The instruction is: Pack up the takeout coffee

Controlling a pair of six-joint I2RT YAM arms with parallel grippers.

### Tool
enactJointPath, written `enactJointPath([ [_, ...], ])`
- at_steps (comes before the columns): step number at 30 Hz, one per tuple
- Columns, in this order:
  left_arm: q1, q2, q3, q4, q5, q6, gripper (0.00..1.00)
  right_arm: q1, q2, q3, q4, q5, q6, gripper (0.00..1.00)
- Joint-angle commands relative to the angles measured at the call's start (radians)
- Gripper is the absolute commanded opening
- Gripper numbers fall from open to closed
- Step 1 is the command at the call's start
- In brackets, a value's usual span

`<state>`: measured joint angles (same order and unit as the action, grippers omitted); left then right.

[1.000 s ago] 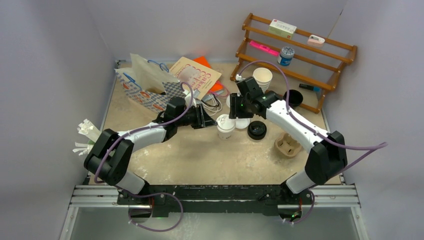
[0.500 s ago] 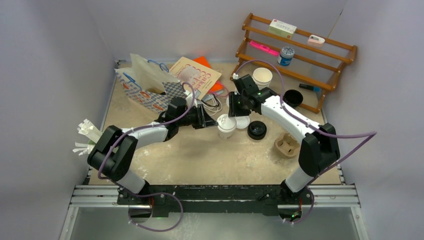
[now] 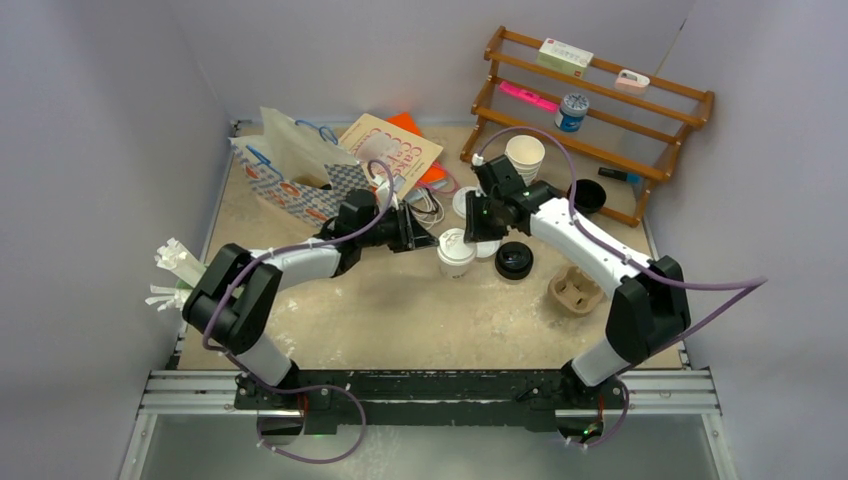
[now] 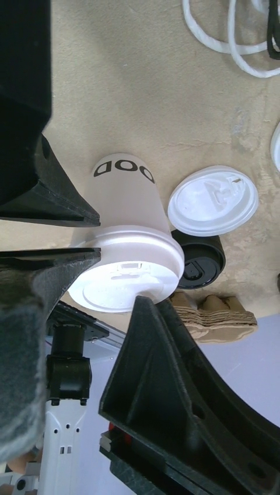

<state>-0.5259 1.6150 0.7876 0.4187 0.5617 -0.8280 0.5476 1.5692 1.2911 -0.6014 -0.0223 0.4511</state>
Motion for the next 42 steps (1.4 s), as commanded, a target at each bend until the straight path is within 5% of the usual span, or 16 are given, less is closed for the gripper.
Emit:
enactJointPath([
  [1, -0.005, 0.032, 0.060, 0.031, -0.003, 0.014, 0.22, 0.000, -0.053, -0.026, -0.035, -0.054, 0.041, 0.31],
  [9, -0.006, 0.069, 0.109, 0.060, -0.006, 0.002, 0.22, -0.001, -0.093, -0.059, -0.085, -0.050, 0.056, 0.40],
  [15, -0.007, 0.041, 0.114, 0.018, -0.025, 0.015, 0.29, 0.000, -0.129, -0.028, -0.101, 0.008, -0.011, 0.61],
  [19, -0.015, -0.018, 0.081, -0.012, -0.045, -0.004, 0.33, 0.001, -0.137, 0.003, -0.047, 0.052, -0.118, 0.92],
  [21, -0.022, -0.067, 0.046, -0.029, -0.063, -0.017, 0.33, 0.009, -0.126, 0.012, -0.027, 0.041, -0.166, 0.98],
  [42, -0.025, -0.055, -0.039, 0.054, -0.014, -0.096, 0.26, 0.109, -0.009, 0.067, 0.048, 0.064, -0.313, 0.97],
])
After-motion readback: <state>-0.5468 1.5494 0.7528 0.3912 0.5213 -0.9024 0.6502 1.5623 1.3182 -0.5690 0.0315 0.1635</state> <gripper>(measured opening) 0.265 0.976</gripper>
